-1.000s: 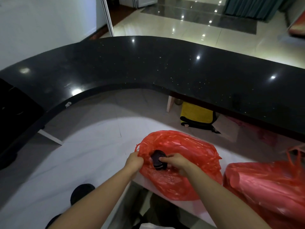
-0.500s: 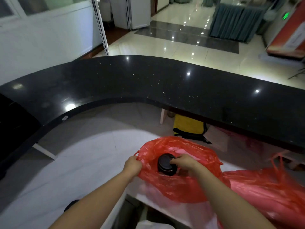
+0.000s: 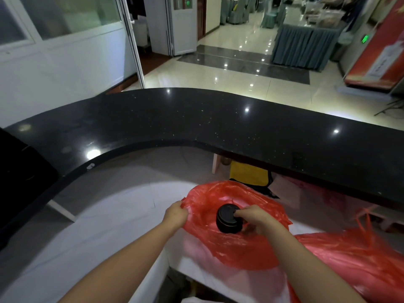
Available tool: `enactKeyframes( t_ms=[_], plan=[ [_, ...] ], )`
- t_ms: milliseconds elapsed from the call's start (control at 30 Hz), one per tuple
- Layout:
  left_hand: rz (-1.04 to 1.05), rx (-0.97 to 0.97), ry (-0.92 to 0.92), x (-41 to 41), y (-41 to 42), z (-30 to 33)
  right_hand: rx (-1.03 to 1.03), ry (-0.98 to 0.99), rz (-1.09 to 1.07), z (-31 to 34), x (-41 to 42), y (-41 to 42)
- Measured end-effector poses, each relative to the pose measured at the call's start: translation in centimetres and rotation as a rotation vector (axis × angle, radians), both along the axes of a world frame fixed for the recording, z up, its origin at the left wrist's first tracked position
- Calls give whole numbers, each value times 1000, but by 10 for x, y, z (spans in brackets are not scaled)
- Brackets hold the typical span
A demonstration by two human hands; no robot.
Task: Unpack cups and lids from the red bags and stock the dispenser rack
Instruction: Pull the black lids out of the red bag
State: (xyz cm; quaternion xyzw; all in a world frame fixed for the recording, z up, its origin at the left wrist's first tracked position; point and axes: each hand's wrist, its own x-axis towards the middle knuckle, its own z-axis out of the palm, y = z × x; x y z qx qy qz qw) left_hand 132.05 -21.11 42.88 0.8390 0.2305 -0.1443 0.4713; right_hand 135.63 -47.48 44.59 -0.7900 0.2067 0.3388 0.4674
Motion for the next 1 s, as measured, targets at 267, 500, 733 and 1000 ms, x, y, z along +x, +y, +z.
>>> enactKeyframes(
  t_ms=[267, 500, 733, 1000],
  plan=[
    [-133, 2, -101, -5, 11, -2, 130, -59, -66, 17, 9, 11],
    [-169, 243, -183, -27, 50, 13, 254, -185, 19, 55, 19, 80],
    [-20, 388, -229, -94, 126, 31, 374, -236, 255, 71, 6, 187],
    [165, 464, 25, -213, 182, 23, 197, -104, 601, -7, -53, 287]
  ],
)
